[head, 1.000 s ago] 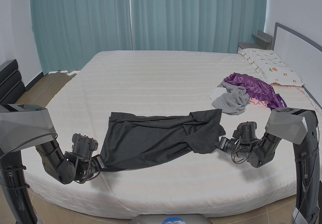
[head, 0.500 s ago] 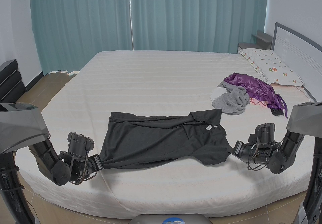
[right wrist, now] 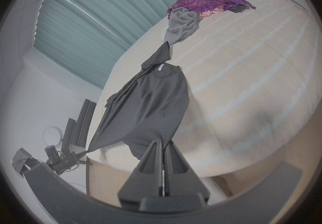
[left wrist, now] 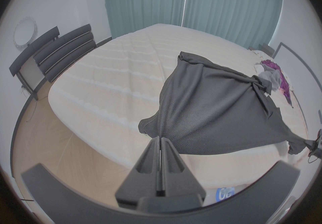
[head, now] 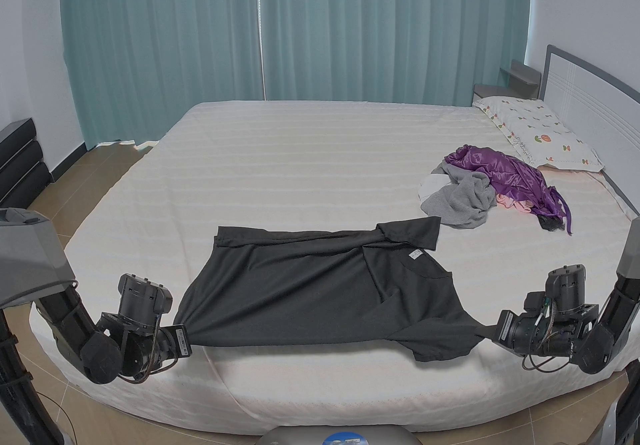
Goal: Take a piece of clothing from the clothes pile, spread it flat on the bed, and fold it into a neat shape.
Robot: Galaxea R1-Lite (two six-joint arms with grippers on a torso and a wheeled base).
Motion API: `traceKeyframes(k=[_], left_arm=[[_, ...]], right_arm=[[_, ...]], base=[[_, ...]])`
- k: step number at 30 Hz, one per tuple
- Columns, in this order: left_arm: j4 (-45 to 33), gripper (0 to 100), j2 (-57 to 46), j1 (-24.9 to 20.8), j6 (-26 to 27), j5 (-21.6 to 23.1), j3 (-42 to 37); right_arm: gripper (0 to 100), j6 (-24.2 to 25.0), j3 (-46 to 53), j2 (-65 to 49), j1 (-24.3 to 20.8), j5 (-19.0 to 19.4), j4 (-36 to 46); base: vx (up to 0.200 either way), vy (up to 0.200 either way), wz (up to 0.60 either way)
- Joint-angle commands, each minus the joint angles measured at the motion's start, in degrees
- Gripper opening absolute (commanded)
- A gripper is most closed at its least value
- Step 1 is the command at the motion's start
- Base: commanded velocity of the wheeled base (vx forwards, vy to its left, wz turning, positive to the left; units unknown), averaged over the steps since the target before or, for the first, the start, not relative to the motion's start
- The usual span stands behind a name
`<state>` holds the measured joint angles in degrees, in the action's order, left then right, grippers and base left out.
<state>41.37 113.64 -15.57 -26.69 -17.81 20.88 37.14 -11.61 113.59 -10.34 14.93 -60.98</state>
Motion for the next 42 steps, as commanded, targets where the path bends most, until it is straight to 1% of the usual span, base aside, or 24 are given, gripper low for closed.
traceKeyframes(k=[1,5,8,12,16,17,19,20,26,34,40,42], left_arm=[[-0.2,0,-0.9,-0.5,1.3,-0.3,-2.3],[-3.8,0,-1.1,-0.5,3.3,-1.0,-3.2],[-5.7,0,-1.1,-1.0,3.3,-1.1,-3.2],[-6.0,0,-0.6,-2.3,3.2,-1.1,-3.3],[-6.0,0,-0.4,-2.6,3.2,-1.1,-3.4],[-6.0,0,-0.3,-2.7,3.2,-1.1,-3.6],[-6.0,0,-0.2,-2.7,3.2,-1.1,-3.6],[-6.0,0,0.3,-2.7,3.2,-1.1,-3.6],[-6.0,0,0.5,-2.8,3.2,-1.1,-3.6],[-6.0,0,1.0,-2.8,3.2,-1.1,-3.5],[-5.8,0,1.8,-2.7,3.1,-1.1,-3.3],[-5.9,0,1.8,-2.8,3.0,-1.1,-3.3]], right_arm=[[0,-1.2,3.9,-2.1,0.6,0.5,0.1],[0,-2.9,6.6,-1.7,0.8,1.8,0.1],[0,-6.4,9.1,-1.3,0.8,1.9,0.0],[0,-7.3,10.3,-1.7,0.8,1.9,0.1],[0,-8.0,10.8,0.2,0.6,1.9,0.2],[0,-8.8,11.0,3.0,0.5,1.9,-0.6],[0,-9.5,11.0,4.0,0.5,1.9,-0.7],[100,-11.1,10.6,6.0,0.6,1.9,-0.8],[100,-11.4,7.1,10.4,0.2,1.9,-2.3],[100,-10.7,2.6,15.1,-0.1,2.0,-8.0],[100,-8.3,-1.8,18.9,-2.3,1.7,-9.1],[100,-8.3,-2.9,19.9,-2.8,1.3,-9.2]], base=[[0.0,0.0,0.0],[0.0,0.0,0.0],[0.0,0.0,0.0],[0.0,0.0,0.0],[0.0,0.0,0.0],[0.0,0.0,0.0],[0.0,0.0,0.0],[0.0,0.0,0.0],[0.0,0.0,0.0],[0.0,0.0,0.0],[0.0,0.0,0.0],[0.0,0.0,0.0]])
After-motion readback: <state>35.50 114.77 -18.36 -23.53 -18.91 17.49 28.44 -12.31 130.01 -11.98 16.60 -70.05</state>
